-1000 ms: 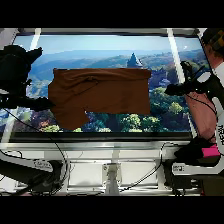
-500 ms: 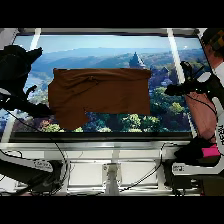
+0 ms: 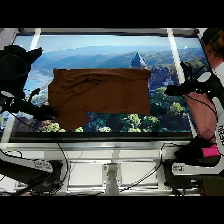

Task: Fold the clothes and pants, and hang the long-sleeved shirts on hangers.

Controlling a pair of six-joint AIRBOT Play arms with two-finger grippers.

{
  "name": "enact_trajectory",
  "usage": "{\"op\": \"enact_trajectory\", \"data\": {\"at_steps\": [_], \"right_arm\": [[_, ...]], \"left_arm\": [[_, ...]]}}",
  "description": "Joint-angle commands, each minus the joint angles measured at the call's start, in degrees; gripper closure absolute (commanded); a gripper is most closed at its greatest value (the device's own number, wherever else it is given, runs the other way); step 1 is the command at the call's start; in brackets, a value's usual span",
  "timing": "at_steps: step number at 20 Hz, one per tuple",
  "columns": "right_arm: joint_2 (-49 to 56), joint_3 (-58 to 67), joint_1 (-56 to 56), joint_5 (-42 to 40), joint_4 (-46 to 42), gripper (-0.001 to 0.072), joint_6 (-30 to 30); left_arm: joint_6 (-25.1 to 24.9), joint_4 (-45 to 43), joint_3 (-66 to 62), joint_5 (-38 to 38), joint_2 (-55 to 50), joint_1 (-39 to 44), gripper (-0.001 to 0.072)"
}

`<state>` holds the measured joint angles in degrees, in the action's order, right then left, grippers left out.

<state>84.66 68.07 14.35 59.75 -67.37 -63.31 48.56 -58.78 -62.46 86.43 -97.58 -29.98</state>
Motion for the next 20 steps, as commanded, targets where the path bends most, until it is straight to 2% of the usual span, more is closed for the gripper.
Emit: {"op": "enact_trajectory", "data": {"at_steps": [1,2,3,5,6,7,9,15,16,17,20], "right_arm": [[-0.02,-0.02,-0.07,0.04,0.04,0.0380,0.00],[-0.02,-0.02,-0.07,0.04,0.04,0.0380,0.00],[-0.02,-0.02,-0.07,0.04,0.04,0.0380,0.00],[-0.02,-0.02,-0.07,0.26,0.09,0.0381,-0.02],[-0.02,-0.02,-0.07,0.52,0.07,0.0381,0.00],[-0.02,-0.02,-0.07,0.85,0.07,0.0382,0.00],[-0.02,-0.02,-0.07,1.55,0.07,0.0405,0.00],[-0.02,-0.28,-0.07,8.26,0.61,0.0402,0.07],[-0.02,-0.87,-0.07,9.07,1.99,0.0375,0.02],[-0.02,-2.10,-0.07,9.75,4.63,0.0318,0.04],[0.00,-7.17,-0.11,9.60,13.40,0.0306,0.50]], "left_arm": [[-1.40,2.78,2.36,-5.57,-0.09,1.14,0.0129],[-1.70,3.52,2.36,-6.12,-0.09,1.55,0.0138],[-3.10,4.48,2.36,-6.12,-0.09,2.05,0.0206],[-4.85,6.36,2.36,-6.25,-0.09,3.32,0.0288],[-5.84,6.86,2.36,-6.32,-0.09,4.02,0.0387],[-6.91,6.86,2.36,-6.34,-0.09,4.68,0.0519],[-7.72,6.95,2.36,-6.23,-0.07,5.42,0.0686],[-10.56,7.04,2.34,-5.27,4.39,5.22,0.0688],[-11.02,7.04,2.34,-5.46,5.86,5.18,0.0688],[-11.15,7.04,2.34,-5.86,7.41,5.18,0.0688],[-11.13,7.06,2.34,-5.92,10.38,5.18,0.0688]]}}
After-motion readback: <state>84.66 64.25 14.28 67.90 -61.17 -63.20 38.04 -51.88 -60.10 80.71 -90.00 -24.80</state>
